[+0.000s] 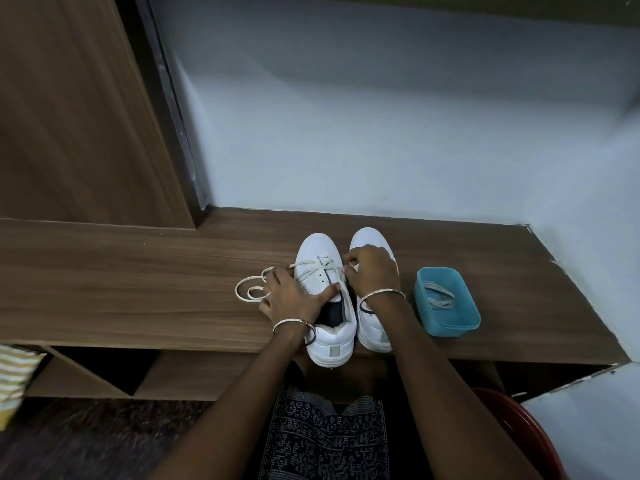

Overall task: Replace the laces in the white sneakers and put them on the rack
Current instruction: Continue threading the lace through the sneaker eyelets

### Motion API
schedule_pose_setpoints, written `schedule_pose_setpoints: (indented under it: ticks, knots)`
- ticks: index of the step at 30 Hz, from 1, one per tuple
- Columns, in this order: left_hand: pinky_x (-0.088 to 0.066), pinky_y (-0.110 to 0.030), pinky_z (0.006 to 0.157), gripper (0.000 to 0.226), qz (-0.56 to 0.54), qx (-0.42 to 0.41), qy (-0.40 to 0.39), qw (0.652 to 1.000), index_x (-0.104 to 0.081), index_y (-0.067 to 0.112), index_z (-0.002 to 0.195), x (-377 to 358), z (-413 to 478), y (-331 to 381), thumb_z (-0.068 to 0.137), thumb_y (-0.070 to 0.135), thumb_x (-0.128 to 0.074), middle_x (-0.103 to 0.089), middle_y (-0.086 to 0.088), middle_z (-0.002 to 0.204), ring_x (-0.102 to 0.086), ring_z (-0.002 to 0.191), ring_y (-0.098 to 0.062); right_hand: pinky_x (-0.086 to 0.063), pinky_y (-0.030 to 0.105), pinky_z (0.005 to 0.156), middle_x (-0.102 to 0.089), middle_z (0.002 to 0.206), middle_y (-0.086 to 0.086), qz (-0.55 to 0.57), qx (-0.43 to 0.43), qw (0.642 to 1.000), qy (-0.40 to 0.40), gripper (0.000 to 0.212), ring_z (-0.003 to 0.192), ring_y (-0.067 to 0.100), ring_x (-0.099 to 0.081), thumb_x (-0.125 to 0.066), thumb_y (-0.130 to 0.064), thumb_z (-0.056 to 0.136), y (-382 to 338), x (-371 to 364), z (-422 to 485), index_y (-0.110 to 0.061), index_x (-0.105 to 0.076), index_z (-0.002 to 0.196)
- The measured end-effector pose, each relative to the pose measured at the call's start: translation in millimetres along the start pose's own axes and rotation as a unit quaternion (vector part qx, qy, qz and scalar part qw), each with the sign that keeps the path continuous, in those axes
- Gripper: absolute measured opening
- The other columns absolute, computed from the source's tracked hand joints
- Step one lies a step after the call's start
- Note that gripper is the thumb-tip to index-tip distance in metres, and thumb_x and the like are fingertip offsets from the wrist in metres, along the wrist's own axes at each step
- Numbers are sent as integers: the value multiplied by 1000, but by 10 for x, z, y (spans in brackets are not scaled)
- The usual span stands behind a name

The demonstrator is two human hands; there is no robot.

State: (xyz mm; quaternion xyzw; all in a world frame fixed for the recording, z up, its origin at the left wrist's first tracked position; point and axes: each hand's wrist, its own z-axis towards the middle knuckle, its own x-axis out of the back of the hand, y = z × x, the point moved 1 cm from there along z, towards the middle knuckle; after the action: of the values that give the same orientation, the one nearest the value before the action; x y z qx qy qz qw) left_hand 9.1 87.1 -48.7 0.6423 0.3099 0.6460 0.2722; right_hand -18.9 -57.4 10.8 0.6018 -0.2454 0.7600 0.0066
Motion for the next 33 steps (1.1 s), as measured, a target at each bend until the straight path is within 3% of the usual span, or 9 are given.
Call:
schedule_pose_setpoints:
  ticks: [3, 8, 16, 19, 22, 24, 28, 31, 33]
  knots:
    - [-33, -57, 100, 116, -3, 5, 6, 1000, -39, 15, 132, -16, 0, -18, 42, 81, -73, -42, -2, 137, -43, 130, -29, -49, 36, 83, -71, 102, 6, -90, -20, 996, -10, 18, 107, 30, -60, -60, -22, 92, -75, -114, 50, -20, -76, 100]
    - [-34, -58, 99, 119, -10, 9, 13, 1000, -37, 16, 134, -19, -18, -21, 41, 81, -76, -40, -1, 139, -41, 132, -29, -44, 34, 85, -72, 100, 4, -83, -27, 996, 6, 21, 107, 29, -59, -55, -21, 92, -13, -104, -33, -21, -76, 98]
    - [-34, -56, 100, 122, 0, 19, 18, 1000, -36, 12, 134, -14, -39, -8, 41, 81, -76, -39, -6, 142, -39, 134, -31, -51, 30, 70, -75, 78, 3, 162, -175, 960, 147, 10, 81, 25, -69, -73, -15, 77, 525, 272, -326, -18, -80, 83]
    - [-34, -56, 100, 121, -6, 15, 20, 1000, -36, 12, 133, -12, -42, -10, 42, 81, -75, -40, -6, 141, -39, 133, -31, -39, 23, 62, -70, 67, -2, 192, -228, 935, 195, 11, 76, 23, -68, -68, -14, 77, 644, 380, -485, -15, -79, 76]
    - [-29, -56, 103, 124, 3, 22, 24, 999, -33, 12, 136, -13, -49, -2, 42, 81, -75, -39, -6, 143, -40, 133, -32, -43, 30, 68, -62, 68, -10, 154, -203, 931, 263, 11, 82, 25, -65, -63, -27, 71, 532, 387, -530, -23, -73, 74]
    - [-28, -56, 103, 123, 7, 22, 23, 999, -32, 13, 136, -9, -53, 8, 42, 81, -75, -40, -6, 142, -43, 132, -32, -42, 40, 80, -66, 91, -6, 95, -146, 955, 240, 20, 97, 26, -58, -66, -29, 70, 377, 330, -490, -26, -71, 89]
    - [-25, -56, 103, 119, -20, 29, -3, 999, -32, 15, 134, 25, -56, 15, 44, 77, -77, -42, -3, 139, -48, 127, -31, -36, 42, 93, -68, 111, -5, -2, -11, 997, 77, 24, 114, 25, -52, -61, -25, 85, 27, 114, -245, -29, -71, 107]
    - [-24, -56, 104, 119, -32, 28, -18, 999, -30, 16, 136, 46, -45, 0, 46, 76, -77, -43, -2, 140, -49, 127, -31, -31, 40, 98, -68, 120, -3, -66, -10, 998, -16, 31, 123, 24, -49, -54, -25, 95, -95, -76, -79, -31, -67, 122]
    - [-23, -56, 104, 118, -44, 26, -30, 998, -29, 18, 136, 59, -27, -14, 45, 77, -76, -47, 0, 138, -50, 126, -29, -29, 39, 97, -71, 116, -3, -53, -31, 998, -26, 27, 120, 24, -53, -55, -25, 96, -93, -144, -17, -30, -70, 118]
